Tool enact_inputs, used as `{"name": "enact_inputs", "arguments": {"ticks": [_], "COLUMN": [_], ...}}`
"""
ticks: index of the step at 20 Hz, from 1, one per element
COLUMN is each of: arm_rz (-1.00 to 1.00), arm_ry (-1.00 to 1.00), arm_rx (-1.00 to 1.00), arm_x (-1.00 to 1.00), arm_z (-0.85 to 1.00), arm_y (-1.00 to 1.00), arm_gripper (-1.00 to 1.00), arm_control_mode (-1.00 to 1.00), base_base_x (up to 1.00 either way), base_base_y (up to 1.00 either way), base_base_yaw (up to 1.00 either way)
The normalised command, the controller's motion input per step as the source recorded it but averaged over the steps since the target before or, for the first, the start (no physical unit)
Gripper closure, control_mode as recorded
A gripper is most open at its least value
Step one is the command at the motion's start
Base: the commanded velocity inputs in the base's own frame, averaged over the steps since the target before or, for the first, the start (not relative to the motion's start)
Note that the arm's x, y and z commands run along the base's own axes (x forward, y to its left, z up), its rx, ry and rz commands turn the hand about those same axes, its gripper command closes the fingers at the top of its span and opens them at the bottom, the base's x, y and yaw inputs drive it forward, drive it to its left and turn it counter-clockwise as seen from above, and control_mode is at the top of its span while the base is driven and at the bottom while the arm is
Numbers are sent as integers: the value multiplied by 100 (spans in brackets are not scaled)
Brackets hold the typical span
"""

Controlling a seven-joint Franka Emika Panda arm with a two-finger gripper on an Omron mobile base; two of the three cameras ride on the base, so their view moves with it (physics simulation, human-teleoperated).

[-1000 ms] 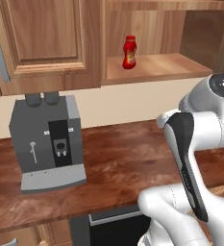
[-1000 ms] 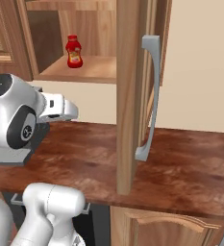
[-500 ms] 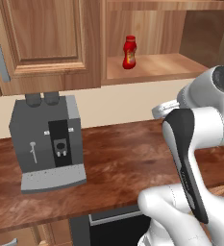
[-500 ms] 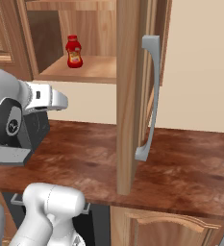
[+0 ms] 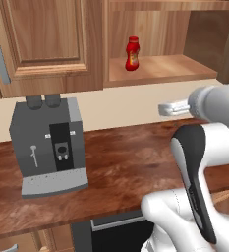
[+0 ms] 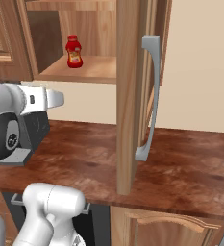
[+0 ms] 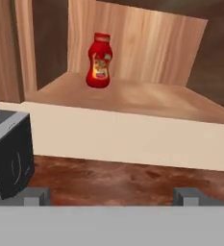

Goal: Move the ketchup and shaker from the cabinet to the dining counter.

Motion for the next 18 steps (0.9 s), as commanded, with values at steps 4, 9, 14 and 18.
{"name": "enact_inputs", "arguments": {"ticks": [4,9,14,18], "arm_rz": [0,1,1,1], "arm_ry": [-3,0,1,1], "arm_rx": [26,18,0,-2], "arm_x": [4,17,25,20], "arm_z": [39,37,33,29], "arm_y": [0,1,2,0], "arm_gripper": [-100,-100,-100,-100], "arm_control_mode": [-100,-100,-100,-100], "base_base_x": [0,0,0,0], "base_base_y": [0,0,0,0], "base_base_yaw": [0,0,0,0]}}
